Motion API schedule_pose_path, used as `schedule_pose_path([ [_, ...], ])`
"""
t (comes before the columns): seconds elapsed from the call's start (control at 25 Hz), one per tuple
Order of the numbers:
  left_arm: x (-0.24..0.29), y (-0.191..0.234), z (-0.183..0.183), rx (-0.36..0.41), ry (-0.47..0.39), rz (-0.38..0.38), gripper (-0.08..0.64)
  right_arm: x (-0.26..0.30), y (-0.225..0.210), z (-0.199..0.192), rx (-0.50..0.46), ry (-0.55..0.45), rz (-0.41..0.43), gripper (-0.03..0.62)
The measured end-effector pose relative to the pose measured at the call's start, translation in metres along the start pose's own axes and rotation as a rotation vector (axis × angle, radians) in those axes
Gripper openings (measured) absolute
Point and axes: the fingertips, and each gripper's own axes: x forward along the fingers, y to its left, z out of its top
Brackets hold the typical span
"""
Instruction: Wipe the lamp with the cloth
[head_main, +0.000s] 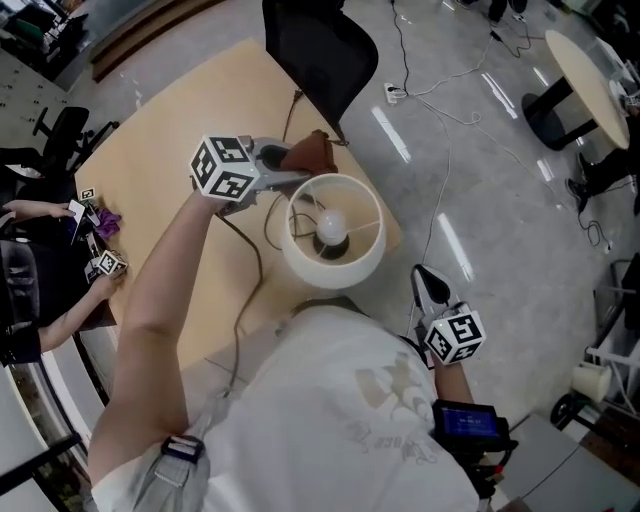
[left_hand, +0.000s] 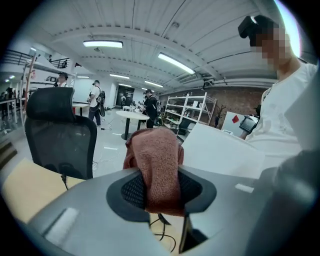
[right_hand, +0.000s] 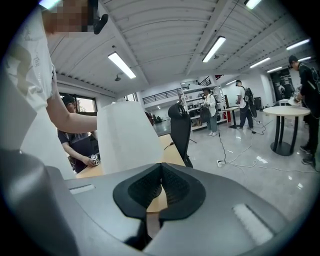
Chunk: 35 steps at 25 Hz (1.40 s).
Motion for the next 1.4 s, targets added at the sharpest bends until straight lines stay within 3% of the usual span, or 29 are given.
schedule_pose_path([
  [0.28, 0.031, 0.027, -0.048, -0.013, 0.081, 0.049, 0.129, -0.004, -0.011, -0.004, 0.017, 0.041, -0.009, 0.012],
  [0.44, 0.021, 0.023, -0.065, 0.049, 0.148, 0.058, 0.129, 0.015, 0.009, -0.001, 0.018, 0.028, 0.019, 0.011],
  [0.56, -0.002, 0.016, -0.052, 0.046, 0.091, 0.081, 0.129, 0.021, 0.025, 0.008, -0.011, 0.006, 0.021, 0.011],
  [0.72, -0.053, -0.005, -0.011, 0.07, -0.048, 0.121, 0.129, 0.039, 0.038, 0.014, -0.037, -0.004, 0.023, 0.011],
  [0.84, -0.086, -0.029, 0.022, 0.091, -0.152, 0.093, 0.129, 0.047, 0.042, 0.017, -0.024, 0.001, 0.006, 0.011],
  [0.96, -0.074, -0.036, 0.033, 0.022, -0.235, 0.053, 0.129, 0.037, 0.03, 0.013, -0.007, 0.013, -0.052, 0.011],
  [1.04, -0.063, -0.035, 0.026, -0.003, -0.24, 0.048, 0.129, 0.033, 0.029, 0.006, 0.001, 0.025, -0.072, 0.011],
  [1.2, -0.047, -0.032, -0.007, 0.029, -0.154, 0.094, 0.129, 0.031, 0.041, -0.007, 0.022, 0.039, -0.076, 0.012],
  [1.28, -0.043, -0.03, -0.018, 0.011, -0.166, 0.105, 0.127, 0.027, 0.044, -0.011, 0.025, 0.038, -0.076, 0.012],
  [1.4, -0.035, -0.021, -0.034, 0.036, -0.147, 0.174, 0.127, 0.015, 0.042, -0.016, 0.028, 0.012, -0.083, 0.011],
])
